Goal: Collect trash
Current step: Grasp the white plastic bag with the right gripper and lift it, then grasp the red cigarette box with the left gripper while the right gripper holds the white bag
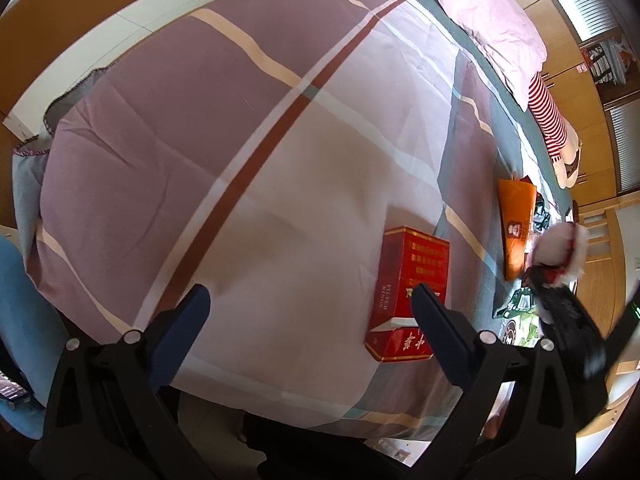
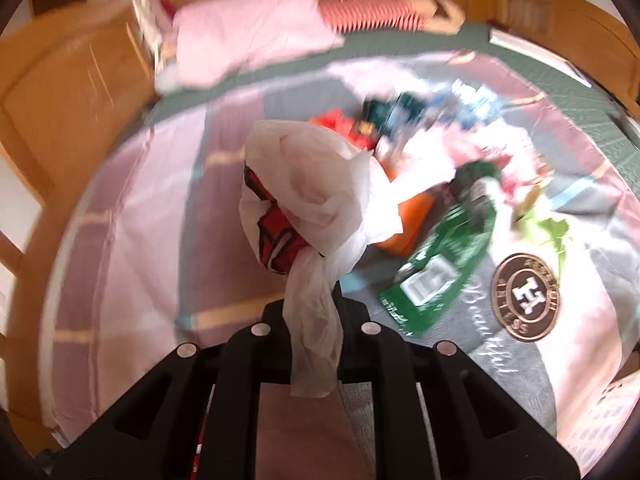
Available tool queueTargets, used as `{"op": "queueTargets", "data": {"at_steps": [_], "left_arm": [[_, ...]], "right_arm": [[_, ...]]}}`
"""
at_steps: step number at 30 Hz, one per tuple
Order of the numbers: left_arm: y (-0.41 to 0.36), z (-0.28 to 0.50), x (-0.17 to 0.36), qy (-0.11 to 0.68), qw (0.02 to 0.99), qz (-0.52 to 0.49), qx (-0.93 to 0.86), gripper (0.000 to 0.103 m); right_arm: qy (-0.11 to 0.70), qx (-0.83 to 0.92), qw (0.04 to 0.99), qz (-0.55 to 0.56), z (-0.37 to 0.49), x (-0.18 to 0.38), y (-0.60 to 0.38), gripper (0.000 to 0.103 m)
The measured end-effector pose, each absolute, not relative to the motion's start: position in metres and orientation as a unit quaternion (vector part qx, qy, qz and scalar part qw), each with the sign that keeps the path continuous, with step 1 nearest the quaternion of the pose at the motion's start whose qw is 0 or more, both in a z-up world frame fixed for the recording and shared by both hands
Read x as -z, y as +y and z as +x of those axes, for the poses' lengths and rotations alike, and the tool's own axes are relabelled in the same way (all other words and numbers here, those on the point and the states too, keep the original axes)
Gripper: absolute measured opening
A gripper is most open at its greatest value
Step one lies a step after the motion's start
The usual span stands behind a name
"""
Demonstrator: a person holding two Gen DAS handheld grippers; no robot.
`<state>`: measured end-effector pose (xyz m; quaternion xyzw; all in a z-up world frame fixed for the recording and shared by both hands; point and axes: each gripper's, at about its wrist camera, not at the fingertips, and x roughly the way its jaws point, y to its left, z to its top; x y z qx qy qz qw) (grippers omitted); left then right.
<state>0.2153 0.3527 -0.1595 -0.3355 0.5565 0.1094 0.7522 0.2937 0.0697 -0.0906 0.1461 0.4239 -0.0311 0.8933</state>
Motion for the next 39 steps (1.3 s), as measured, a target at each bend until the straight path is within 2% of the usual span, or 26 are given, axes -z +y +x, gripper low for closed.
{"op": "queueTargets", "data": {"at_steps": [13, 19, 20, 21, 24, 30, 39], "left_arm": [[0.266, 0.251, 0.157, 0.548, 0.813, -0.192, -0.034, 0.099], [0.224, 0.26, 0.178, 0.588, 0.804, -0.084, -0.019, 0.099], [0.219, 0.26, 0.178, 0.584, 0.809, -0.062, -0.023, 0.096], [0.216, 0.259, 0.176, 0.579, 0.814, -0.046, -0.028, 0.086], [0.217, 0.258, 0.171, 0.566, 0.823, -0.035, -0.033, 0.066], [0.227, 0.259, 0.164, 0.557, 0.827, -0.062, -0.036, 0.059], [0.244, 0.247, 0.127, 0.491, 0.865, -0.072, -0.078, 0.059]], "right_arm": [[0.372, 0.096, 0.911, 0.148, 0.264, 0.071, 0.049, 0.014], [0.36, 0.109, 0.917, 0.134, 0.263, 0.068, 0.046, 0.014], [0.361, 0.108, 0.916, 0.135, 0.263, 0.069, 0.046, 0.014], [0.362, 0.108, 0.916, 0.136, 0.264, 0.069, 0.046, 0.014], [0.362, 0.107, 0.916, 0.137, 0.264, 0.069, 0.045, 0.014], [0.363, 0.106, 0.917, 0.129, 0.265, 0.069, 0.048, 0.014], [0.369, 0.104, 0.916, 0.12, 0.268, 0.071, 0.054, 0.014]]}}
